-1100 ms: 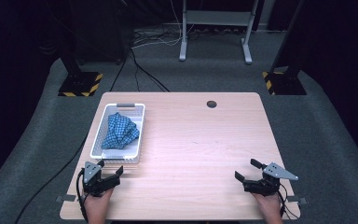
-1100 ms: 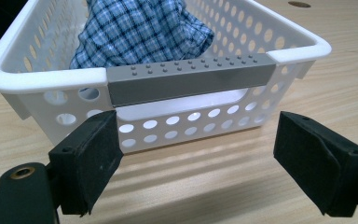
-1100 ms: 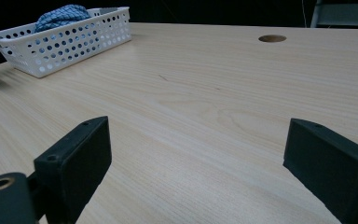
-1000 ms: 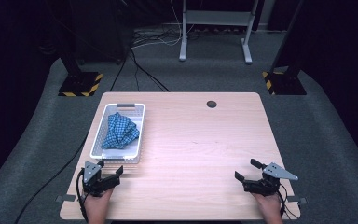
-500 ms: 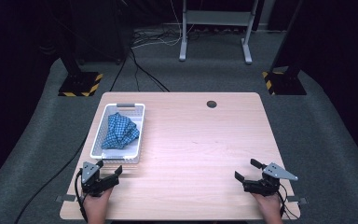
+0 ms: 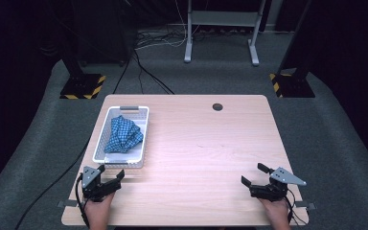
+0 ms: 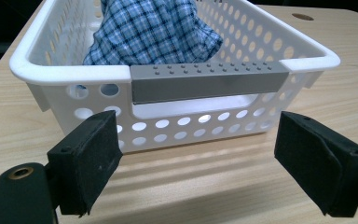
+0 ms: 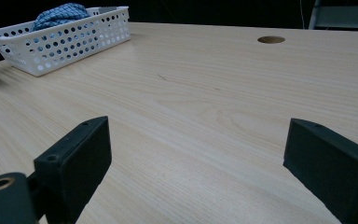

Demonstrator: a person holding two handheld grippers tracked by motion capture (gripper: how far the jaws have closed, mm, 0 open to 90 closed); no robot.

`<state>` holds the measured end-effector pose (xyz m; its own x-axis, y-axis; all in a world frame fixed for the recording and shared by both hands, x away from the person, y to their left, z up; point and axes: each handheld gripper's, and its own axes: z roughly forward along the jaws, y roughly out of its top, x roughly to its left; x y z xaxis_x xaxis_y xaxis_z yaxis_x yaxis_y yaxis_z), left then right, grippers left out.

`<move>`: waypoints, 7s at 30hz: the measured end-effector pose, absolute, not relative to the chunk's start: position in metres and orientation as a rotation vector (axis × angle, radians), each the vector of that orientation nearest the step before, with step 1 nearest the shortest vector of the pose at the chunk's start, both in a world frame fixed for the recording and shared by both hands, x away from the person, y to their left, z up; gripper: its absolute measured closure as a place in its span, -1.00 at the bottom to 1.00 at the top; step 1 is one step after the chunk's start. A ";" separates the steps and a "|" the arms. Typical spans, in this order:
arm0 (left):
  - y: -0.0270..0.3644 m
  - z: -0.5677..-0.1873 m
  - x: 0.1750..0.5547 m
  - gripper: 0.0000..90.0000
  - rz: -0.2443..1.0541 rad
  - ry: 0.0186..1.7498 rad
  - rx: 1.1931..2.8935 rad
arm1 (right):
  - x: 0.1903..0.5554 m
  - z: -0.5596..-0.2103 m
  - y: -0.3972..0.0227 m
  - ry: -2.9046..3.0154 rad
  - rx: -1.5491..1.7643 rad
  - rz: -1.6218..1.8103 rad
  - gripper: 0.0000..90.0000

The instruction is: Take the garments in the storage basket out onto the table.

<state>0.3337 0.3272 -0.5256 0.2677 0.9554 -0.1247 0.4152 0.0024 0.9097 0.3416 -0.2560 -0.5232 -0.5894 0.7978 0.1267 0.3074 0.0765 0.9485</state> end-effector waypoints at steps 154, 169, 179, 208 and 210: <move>0.315 -0.423 0.477 -0.72 0.880 1.429 1.537 | 0.341 -0.523 -0.256 1.945 1.059 1.554 -0.85; 0.307 -0.433 0.495 -0.72 0.853 1.439 1.589 | 0.341 -0.523 -0.257 1.944 1.056 1.571 -0.85; 0.304 -0.448 0.507 -0.72 0.809 1.511 1.663 | 0.342 -0.524 -0.258 1.942 1.060 1.579 -0.85; 0.304 -0.471 0.528 -0.72 0.584 1.654 1.808 | 0.343 -0.524 -0.258 1.940 1.070 1.579 -0.85; 0.305 -0.472 0.529 -0.72 0.576 1.663 1.814 | 0.343 -0.524 -0.258 1.938 1.071 1.582 -0.85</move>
